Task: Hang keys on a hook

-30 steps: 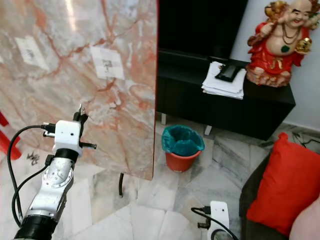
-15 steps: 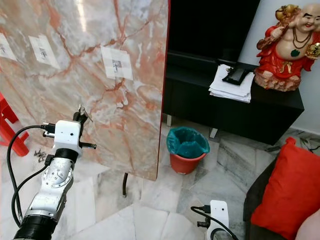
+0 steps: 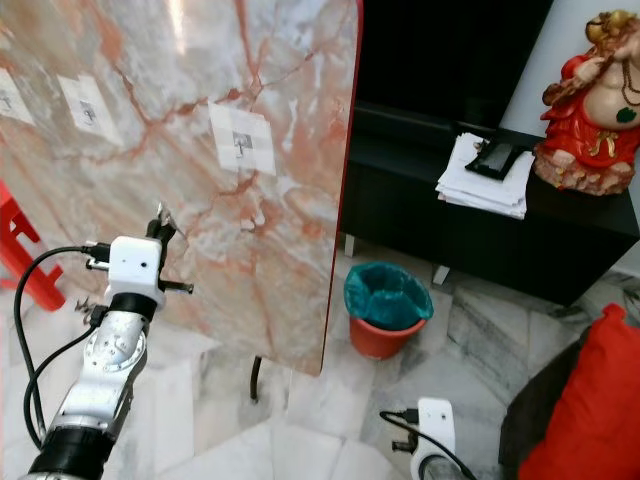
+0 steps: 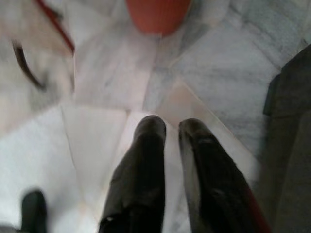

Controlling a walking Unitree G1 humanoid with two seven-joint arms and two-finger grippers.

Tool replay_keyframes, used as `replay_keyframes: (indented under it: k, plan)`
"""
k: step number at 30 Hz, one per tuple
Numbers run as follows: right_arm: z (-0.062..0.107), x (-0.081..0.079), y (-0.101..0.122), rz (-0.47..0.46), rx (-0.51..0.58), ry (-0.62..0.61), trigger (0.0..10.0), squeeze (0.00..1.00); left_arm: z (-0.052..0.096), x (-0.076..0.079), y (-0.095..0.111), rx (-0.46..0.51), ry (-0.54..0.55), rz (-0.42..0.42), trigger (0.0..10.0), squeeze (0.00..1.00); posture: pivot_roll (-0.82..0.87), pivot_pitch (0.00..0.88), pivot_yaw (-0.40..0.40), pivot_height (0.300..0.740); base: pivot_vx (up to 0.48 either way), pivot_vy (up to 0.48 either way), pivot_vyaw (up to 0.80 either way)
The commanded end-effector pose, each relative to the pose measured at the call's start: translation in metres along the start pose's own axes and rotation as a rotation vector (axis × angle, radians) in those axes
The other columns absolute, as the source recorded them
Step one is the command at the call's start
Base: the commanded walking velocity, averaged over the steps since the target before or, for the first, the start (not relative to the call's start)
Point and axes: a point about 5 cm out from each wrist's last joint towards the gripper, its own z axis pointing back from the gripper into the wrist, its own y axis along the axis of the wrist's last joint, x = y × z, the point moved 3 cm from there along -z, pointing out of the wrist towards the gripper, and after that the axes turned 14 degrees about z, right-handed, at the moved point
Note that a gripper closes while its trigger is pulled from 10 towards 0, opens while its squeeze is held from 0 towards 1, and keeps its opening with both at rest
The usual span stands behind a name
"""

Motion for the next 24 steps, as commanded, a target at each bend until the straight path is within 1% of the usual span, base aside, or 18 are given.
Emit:
replay_keyframes:
  k: [1, 5, 7, 8, 9, 10, 11, 13, 14, 15, 16, 17, 18, 19, 21, 22, 23, 24]
  plan:
    - [0.001, 0.009, -0.005, -0.012, -0.01, -0.026, 10.0, 0.0, 0.0, 0.013, 0.004, 0.023, -0.037, 0.023, 10.0, 0.0, -0.04, 0.0, -0.047, 0.74, 0.0, 0.0, 0.0]
    - [0.001, 0.01, -0.004, -0.013, -0.009, -0.027, 10.0, 0.0, 0.001, 0.014, 0.005, 0.028, -0.046, 0.029, 10.0, 0.0, -0.04, 0.0, -0.049, 0.74, 0.0, 0.0, 0.0]
    - [0.001, 0.009, -0.004, -0.011, -0.009, -0.026, 10.0, 0.0, 0.004, 0.019, 0.006, 0.023, -0.098, 0.038, 10.0, 0.0, -0.04, 0.0, -0.049, 0.74, 0.0, 0.0, 0.0]
    - [0.001, 0.009, -0.004, -0.011, -0.009, -0.026, 10.0, 0.0, 0.006, 0.023, 0.006, 0.018, -0.135, 0.04, 10.0, 0.0, -0.04, 0.0, -0.049, 0.74, 0.0, 0.0, 0.0]
    - [0.001, 0.009, -0.004, -0.01, -0.008, -0.026, 10.0, 0.0, 0.012, 0.028, 0.006, 0.007, -0.198, 0.035, 10.0, 0.0, -0.04, 0.0, -0.047, 0.74, 0.0, 0.0, 0.0]
    - [0.001, 0.009, -0.004, -0.004, -0.007, -0.025, 10.0, 0.0, 0.017, 0.03, 0.004, -0.003, -0.233, 0.026, 10.0, 0.0, -0.03, 0.0, -0.047, 0.74, 0.0, 0.0, 0.0]
    - [0.001, 0.009, -0.004, -0.004, -0.007, -0.025, 10.0, 0.0, 0.017, 0.03, 0.004, -0.003, -0.233, 0.026, 10.0, 0.0, -0.03, 0.0, -0.047, 0.74, 0.0, 0.0, 0.0]
    - [0.001, 0.01, -0.004, -0.003, -0.007, -0.025, 10.0, 0.0, 0.03, 0.036, -0.002, -0.046, -0.325, 0.005, 10.0, 0.0, -0.03, 0.0, -0.046, 0.74, 0.0, 0.0, 0.0]
    - [0.001, 0.01, -0.004, -0.003, -0.009, -0.025, 10.0, 0.0, 0.052, 0.04, -0.024, -0.201, -0.435, 0.005, 10.0, 0.0, -0.02, 0.0, -0.046, 0.74, 0.0, 0.0, 0.0]
    - [0.001, 0.009, -0.004, -0.001, -0.011, -0.024, 10.0, 0.0, 0.068, 0.04, -0.045, -0.352, -0.489, 0.02, 10.0, 0.0, -0.02, 0.0, -0.046, 0.74, 0.0, 0.0, 0.0]
    - [0.001, 0.009, -0.004, 0.0, -0.012, -0.023, 10.0, 0.0, 0.075, 0.039, -0.055, -0.421, -0.505, 0.028, 10.0, 0.0, -0.02, 0.0, -0.046, 0.74, 0.0, 0.0, 0.0]
    - [0.001, 0.009, -0.004, 0.0, -0.012, -0.022, 10.0, 0.0, 0.084, 0.037, -0.066, -0.487, -0.524, 0.015, 10.0, 0.0, -0.02, 0.0, -0.045, 0.74, 0.0, 0.0, 0.0]
    - [0.001, 0.009, -0.004, 0.0, -0.012, -0.022, 10.0, 0.0, 0.084, 0.037, -0.066, -0.487, -0.524, 0.015, 10.0, 0.0, -0.02, 0.0, -0.045, 0.74, 0.0, 0.0, 0.0]
    - [0.001, 0.008, -0.004, 0.005, -0.014, -0.017, 10.0, 0.0, 0.106, 0.02, -0.098, -0.678, -0.482, -0.011, 10.0, 0.0, -0.02, 0.0, -0.046, 0.74, 0.0, 0.0, 0.0]
    - [0.001, 0.008, -0.004, 0.01, -0.017, -0.01, 10.0, 0.0, 0.131, -0.004, -0.132, -0.907, -0.385, -0.059, 10.0, 0.0, -0.02, 0.0, -0.046, 0.74, 0.0, 0.0, 0.0]
    - [0.001, 0.008, -0.004, 0.011, -0.018, -0.009, 10.0, 0.0, 0.14, -0.012, -0.142, -0.977, -0.351, -0.078, 10.0, 0.0, -0.02, 0.0, -0.046, 0.74, 0.0, 0.0, 0.0]
    - [0.001, 0.007, -0.004, 0.012, -0.018, -0.007, 10.0, 0.0, 0.147, -0.017, -0.149, -1.022, -0.329, -0.085, 10.0, 0.0, -0.02, 0.0, -0.047, 0.74, 0.0, 0.0, 0.0]
    - [0.001, 0.007, -0.004, 0.013, -0.02, -0.004, 10.0, 0.0, 0.161, -0.021, -0.159, -1.118, -0.34, -0.111, 10.0, 0.0, -0.02, 0.0, -0.048, 0.74, 0.0, 0.0, 0.0]
